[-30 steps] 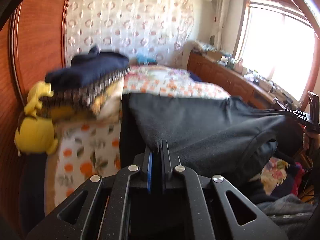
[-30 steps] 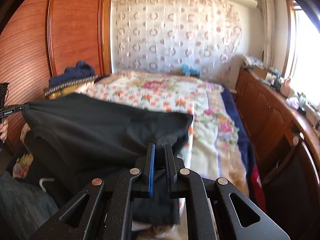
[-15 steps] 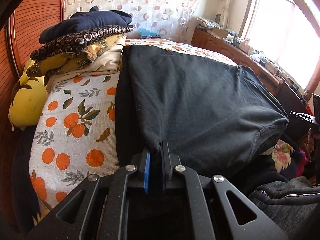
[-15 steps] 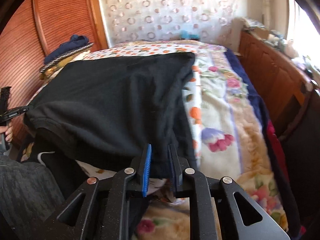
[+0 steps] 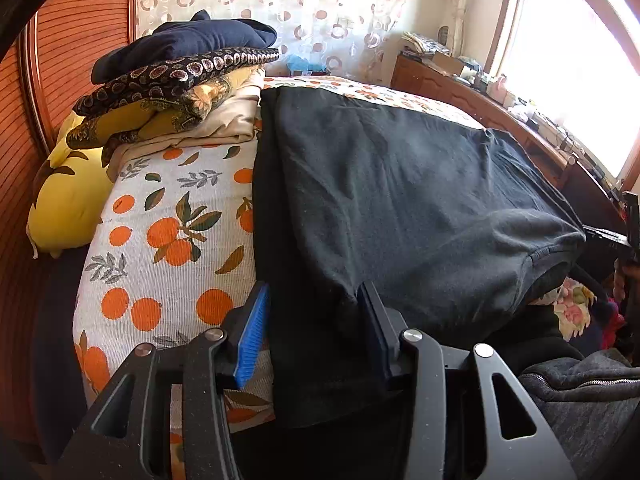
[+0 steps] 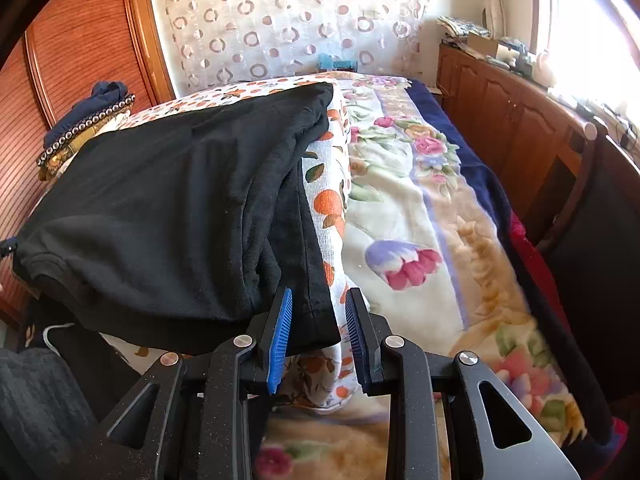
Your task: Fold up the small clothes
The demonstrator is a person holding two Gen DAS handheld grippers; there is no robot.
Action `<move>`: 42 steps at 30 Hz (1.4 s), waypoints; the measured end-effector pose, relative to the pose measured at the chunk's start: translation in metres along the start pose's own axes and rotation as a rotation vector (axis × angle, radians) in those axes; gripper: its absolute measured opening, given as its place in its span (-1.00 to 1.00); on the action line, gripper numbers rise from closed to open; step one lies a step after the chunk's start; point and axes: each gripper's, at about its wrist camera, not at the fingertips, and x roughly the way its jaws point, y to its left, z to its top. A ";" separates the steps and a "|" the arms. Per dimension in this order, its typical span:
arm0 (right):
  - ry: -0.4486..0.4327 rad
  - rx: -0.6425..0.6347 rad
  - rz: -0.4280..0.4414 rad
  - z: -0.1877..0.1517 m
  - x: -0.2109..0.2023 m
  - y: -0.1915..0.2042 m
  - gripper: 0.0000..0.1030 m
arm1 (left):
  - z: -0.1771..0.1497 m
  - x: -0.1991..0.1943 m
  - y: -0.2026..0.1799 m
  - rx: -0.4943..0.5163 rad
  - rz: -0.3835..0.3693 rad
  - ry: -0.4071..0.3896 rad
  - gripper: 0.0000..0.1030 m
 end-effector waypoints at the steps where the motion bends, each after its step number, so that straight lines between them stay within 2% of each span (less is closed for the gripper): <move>1: 0.003 -0.003 0.008 -0.001 0.000 0.000 -0.45 | 0.000 0.000 -0.001 0.004 0.004 0.000 -0.10; 3: 0.008 -0.013 0.020 -0.003 -0.002 0.001 -0.49 | 0.000 0.001 -0.001 -0.001 0.011 -0.004 -0.10; 4: 0.012 -0.016 0.031 -0.003 -0.001 0.002 -0.65 | 0.000 0.001 -0.001 -0.005 0.013 -0.007 -0.10; 7: 0.017 -0.036 0.032 -0.003 -0.004 0.004 -0.90 | -0.001 0.002 0.000 -0.019 0.030 -0.018 -0.10; 9: 0.014 -0.049 0.052 -0.003 -0.011 0.006 -0.92 | -0.001 0.002 0.000 -0.019 0.038 -0.023 -0.09; 11: 0.020 -0.089 0.030 -0.005 -0.020 0.009 -0.93 | -0.002 0.002 0.000 -0.021 0.044 -0.028 -0.09; 14: 0.041 -0.110 0.016 -0.009 -0.034 0.006 -0.93 | -0.003 0.002 -0.001 -0.021 0.050 -0.039 -0.09; 18: 0.092 -0.119 0.042 -0.007 -0.033 0.004 -0.93 | -0.005 0.002 -0.002 -0.010 0.059 -0.055 -0.09; 20: 0.099 -0.110 0.037 -0.004 -0.030 0.003 -0.93 | -0.005 0.003 -0.002 -0.004 0.052 -0.053 0.01; 24: 0.021 -0.102 0.046 0.005 -0.042 0.007 -0.93 | -0.002 0.005 -0.005 -0.007 0.035 -0.028 0.55; 26: -0.028 -0.108 0.047 0.011 -0.052 0.011 -0.92 | -0.001 0.005 -0.008 -0.006 0.060 -0.014 0.56; 28: -0.070 -0.123 0.030 0.016 -0.061 0.017 -0.92 | -0.002 0.004 -0.009 -0.012 0.053 -0.012 0.56; 30: -0.109 -0.147 0.017 0.021 -0.067 0.025 -0.83 | -0.003 -0.002 -0.009 -0.017 0.051 -0.034 0.56; 33: -0.170 -0.163 0.019 0.031 -0.074 0.040 -0.48 | -0.002 -0.009 -0.008 -0.024 0.059 -0.051 0.56; 35: -0.202 -0.170 0.038 0.037 -0.072 0.051 -0.02 | -0.001 -0.014 -0.006 -0.033 0.059 -0.061 0.56; 37: -0.223 -0.179 0.064 0.040 -0.066 0.065 0.12 | -0.001 -0.016 -0.004 -0.039 0.058 -0.062 0.56; 42: -0.254 -0.224 0.108 0.049 -0.040 0.105 0.17 | -0.004 -0.015 -0.004 -0.046 0.069 -0.055 0.56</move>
